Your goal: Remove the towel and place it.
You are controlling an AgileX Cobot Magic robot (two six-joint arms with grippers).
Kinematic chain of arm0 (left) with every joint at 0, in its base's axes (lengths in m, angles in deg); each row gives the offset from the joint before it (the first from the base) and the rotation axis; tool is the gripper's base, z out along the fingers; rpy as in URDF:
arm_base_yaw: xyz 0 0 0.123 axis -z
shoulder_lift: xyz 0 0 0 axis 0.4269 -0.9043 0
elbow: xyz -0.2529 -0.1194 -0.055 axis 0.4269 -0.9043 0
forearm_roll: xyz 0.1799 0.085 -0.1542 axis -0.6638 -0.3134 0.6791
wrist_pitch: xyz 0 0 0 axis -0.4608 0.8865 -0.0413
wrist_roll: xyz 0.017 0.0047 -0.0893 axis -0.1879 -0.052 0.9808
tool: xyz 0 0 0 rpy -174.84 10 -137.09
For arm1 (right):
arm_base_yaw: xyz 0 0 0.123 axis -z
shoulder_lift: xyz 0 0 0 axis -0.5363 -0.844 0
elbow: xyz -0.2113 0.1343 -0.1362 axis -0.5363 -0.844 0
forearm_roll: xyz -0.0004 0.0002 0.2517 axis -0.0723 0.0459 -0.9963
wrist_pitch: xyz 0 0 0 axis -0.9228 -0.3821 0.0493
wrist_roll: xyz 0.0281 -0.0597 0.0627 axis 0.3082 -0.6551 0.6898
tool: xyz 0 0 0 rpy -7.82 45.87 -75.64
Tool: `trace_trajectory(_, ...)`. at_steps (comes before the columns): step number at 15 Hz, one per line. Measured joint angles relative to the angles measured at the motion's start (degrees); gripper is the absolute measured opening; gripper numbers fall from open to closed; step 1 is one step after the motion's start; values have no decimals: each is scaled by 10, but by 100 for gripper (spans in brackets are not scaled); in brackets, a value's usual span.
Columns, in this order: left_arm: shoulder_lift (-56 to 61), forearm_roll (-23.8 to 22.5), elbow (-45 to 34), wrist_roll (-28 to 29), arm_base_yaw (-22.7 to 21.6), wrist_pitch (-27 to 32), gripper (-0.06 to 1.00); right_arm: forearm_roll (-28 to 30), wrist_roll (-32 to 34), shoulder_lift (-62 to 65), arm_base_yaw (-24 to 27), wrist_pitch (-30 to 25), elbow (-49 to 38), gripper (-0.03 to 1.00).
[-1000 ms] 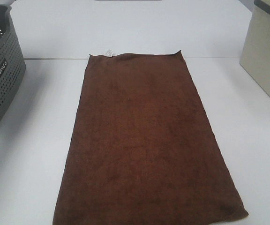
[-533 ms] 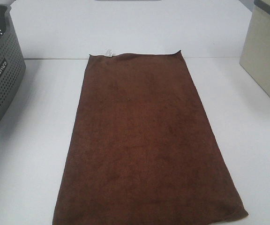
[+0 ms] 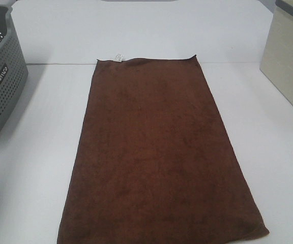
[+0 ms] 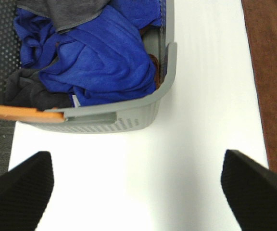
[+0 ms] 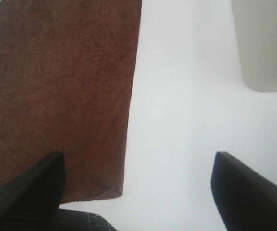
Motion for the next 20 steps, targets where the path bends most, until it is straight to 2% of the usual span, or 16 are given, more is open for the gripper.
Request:
trace_trajectory(3, 175, -28, -84, 0, 0, 0, 87, 0, 0, 140, 0, 3, -89, 80)
trace_trajectory(6, 308, -29, -145, 0, 0, 11, 87, 0, 0, 248, 0, -1, -152, 80)
trace_trajectory(10, 442, -28, -213, 11, 0, 69, 87, 0, -10, 355, 0, 11, -214, 79)
trace_trajectory(13, 519, -14, -253, 11, 0, 85, 87, 2, -18, 428, 0, 27, -256, 79)
trace_trajectory(15, 527, 4, -274, 2, 0, 82, 87, 22, -29, 464, 0, 36, -283, 79)
trace_trajectory(17, 528, 8, -292, -10, 0, 38, 87, 32, -30, 464, 0, 39, -286, 79)
trace_trajectory(20, 528, 10, -297, -11, 0, 23, 87, 34, -30, 464, 0, 39, -286, 78)
